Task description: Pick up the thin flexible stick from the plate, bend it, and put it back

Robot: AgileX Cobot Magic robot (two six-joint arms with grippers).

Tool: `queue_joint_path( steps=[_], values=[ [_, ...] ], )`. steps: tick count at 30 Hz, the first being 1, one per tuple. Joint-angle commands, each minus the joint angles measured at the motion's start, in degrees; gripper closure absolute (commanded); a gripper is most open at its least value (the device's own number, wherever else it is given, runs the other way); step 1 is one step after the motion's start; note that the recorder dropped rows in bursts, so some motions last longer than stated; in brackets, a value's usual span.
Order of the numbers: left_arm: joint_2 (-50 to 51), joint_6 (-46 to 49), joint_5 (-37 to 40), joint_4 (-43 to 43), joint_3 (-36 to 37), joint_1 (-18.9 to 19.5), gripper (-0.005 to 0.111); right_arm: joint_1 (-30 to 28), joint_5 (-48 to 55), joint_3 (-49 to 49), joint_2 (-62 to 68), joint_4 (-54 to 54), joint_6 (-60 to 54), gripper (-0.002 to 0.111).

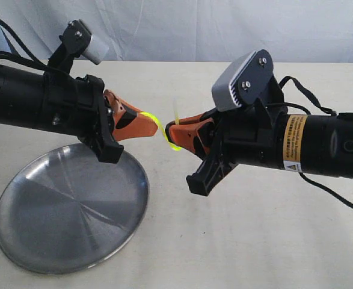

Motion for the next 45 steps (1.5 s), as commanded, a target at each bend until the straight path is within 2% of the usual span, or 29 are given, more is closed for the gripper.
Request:
queue_joint_path(
  steps=[1, 19, 31, 34, 37, 45],
  values=[
    [0.08, -1.37, -0.75, -2.41, -0.55, -0.42, 0.107, 0.95, -3.07, 0.00, -0.21, -2.40, 0.07, 0.109],
    [0.08, -1.93, -1.12, -2.32, -0.55, -0.42, 0.107, 0.95, -1.88, 0.00, -0.21, -10.63, 0.07, 0.109],
    [0.08, -4.56, -1.12, -1.11, -0.55, 0.00, 0.106, 0.95, -1.67, 0.00, -0.21, -7.21, 0.07, 0.109],
    [-0.14, -9.47, -1.75, 2.49, -0.55, 0.74, 0.106, 0.95, -1.64, 0.00, -0.21, -6.79, 0.07, 0.109],
    [-0.31, -15.76, -0.96, 8.07, -0.55, 1.87, 0.101, 0.95, -0.36, 0.00, -0.21, -4.48, 0.07, 0.109],
    [-0.31, -46.53, 5.10, 32.79, -0.55, 2.56, 0.064, 0.95, 3.82, -0.11, 1.17, 6.36, -1.83, 0.109]
  ],
)
